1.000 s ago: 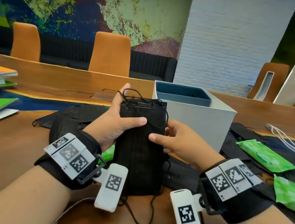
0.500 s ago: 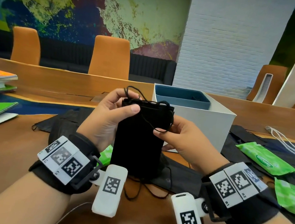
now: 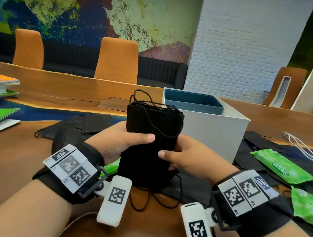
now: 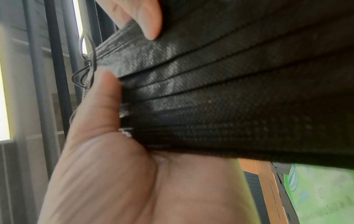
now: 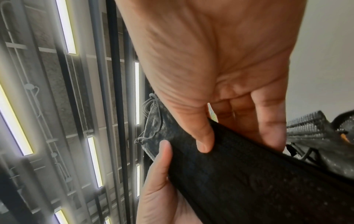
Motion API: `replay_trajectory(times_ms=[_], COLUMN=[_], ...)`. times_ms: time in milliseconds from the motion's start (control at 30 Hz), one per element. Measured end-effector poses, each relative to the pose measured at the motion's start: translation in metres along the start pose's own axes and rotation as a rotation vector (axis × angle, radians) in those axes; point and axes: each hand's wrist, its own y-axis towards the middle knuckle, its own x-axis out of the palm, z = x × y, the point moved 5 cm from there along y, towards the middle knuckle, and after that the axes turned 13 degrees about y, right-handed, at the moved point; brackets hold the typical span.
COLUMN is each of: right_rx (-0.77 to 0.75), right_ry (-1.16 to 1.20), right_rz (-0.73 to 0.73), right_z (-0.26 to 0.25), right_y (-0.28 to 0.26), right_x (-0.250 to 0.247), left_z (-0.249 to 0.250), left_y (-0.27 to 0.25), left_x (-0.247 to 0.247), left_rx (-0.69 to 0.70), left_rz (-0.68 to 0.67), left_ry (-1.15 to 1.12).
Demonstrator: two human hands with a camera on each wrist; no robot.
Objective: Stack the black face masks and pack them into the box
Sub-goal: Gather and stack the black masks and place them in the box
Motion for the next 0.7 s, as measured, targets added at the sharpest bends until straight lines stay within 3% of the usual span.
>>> replay_trajectory(times_ms=[133, 300, 433, 533, 700], right_rx=[-0.013, -0.010, 0.002, 0.012, -0.040], right_ry=[0.052, 0.050, 0.102, 0.226, 0.596], right_rz=[0.026, 0.115, 0.082, 0.068, 0.185], right_z=[0.001, 0.004, 0.002, 0.004, -0.003], right_y=[0.002, 0.004, 0.003, 0.005, 0.015], right_x=[-0.004, -0.011, -0.008, -0.004, -0.011], left_z=[0.002, 0.014, 0.018, 0.021, 0.042], left_y=[0.000, 0.002, 0.006, 0.015, 0.036], left_x=[0.001, -0.008, -0.021, -0.024, -0.018], left_rx=[-0.027, 0.012, -0.001, -0.060, -0.133], left_rz=[0.048, 0.265, 0.387, 0.469, 0.501], left_ry=[-0.061, -0.209, -0.364, -0.437, -0.447])
